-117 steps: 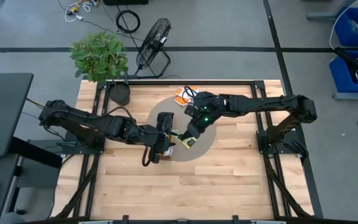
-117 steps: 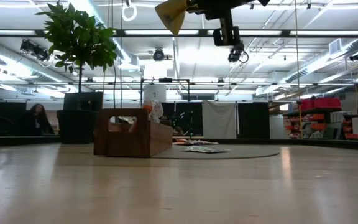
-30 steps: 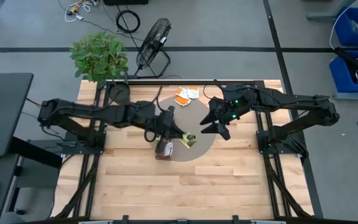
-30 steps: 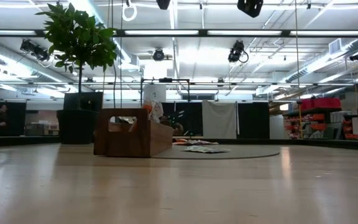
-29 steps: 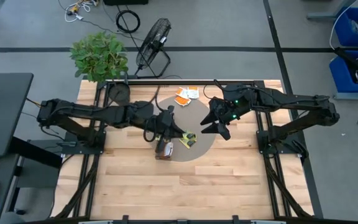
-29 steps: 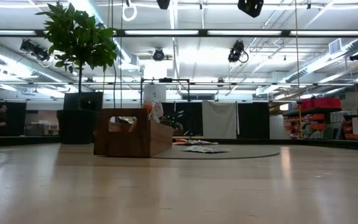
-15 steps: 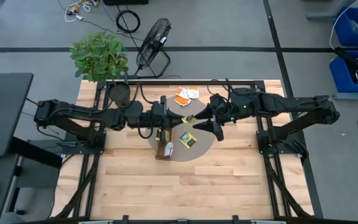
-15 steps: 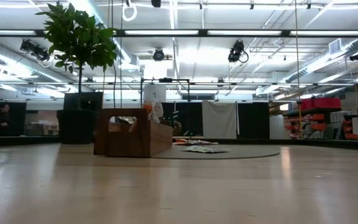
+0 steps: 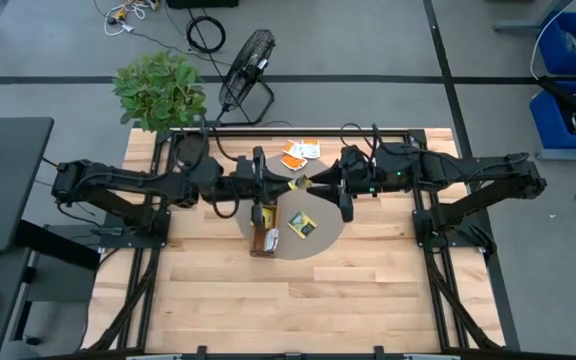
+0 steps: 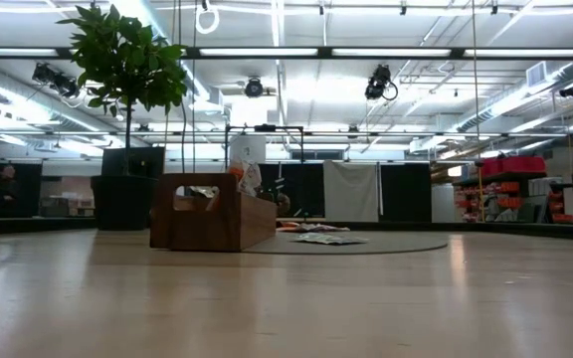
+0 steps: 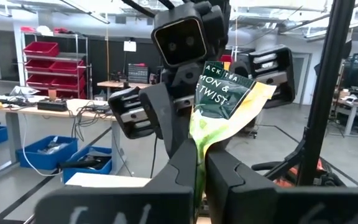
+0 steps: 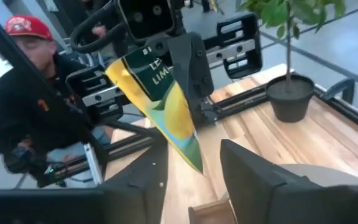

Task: Pick & Place Tea
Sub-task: Put the yellow tea bag into the middle section of the wooden organizer

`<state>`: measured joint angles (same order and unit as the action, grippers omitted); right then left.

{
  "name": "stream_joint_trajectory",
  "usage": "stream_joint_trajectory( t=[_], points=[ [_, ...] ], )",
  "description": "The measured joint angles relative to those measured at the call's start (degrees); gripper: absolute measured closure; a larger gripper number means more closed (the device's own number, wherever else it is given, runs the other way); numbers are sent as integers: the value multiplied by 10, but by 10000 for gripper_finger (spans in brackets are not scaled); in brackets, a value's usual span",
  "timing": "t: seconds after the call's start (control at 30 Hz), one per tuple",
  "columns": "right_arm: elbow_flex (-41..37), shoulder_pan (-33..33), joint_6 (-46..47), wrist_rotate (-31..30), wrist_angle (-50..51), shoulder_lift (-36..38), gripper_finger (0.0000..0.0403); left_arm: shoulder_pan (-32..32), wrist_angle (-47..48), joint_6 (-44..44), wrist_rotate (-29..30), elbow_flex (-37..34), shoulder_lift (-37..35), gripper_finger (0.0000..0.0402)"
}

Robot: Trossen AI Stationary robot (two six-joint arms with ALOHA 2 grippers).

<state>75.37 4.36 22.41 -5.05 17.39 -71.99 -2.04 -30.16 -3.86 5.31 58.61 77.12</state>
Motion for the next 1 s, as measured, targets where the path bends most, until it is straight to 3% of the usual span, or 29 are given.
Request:
stream_joint_trajectory(
  t=[0.27, 0.47, 0.73, 1.0],
  points=[
    [0, 0, -5, -1, -8, -3, 300, 0, -1, -2, 0, 0, 0, 386],
    [0, 0, -25, 16, -16, -7, 390, 0, 0, -4, 0, 0, 0, 384],
    [0, 2, -34, 14, 3, 2, 400, 0, 2, -16, -1, 0, 0, 349],
    [0, 5, -34, -41, 73, 49, 402, 0, 25, -15, 26, 1, -23, 344]
  ],
)
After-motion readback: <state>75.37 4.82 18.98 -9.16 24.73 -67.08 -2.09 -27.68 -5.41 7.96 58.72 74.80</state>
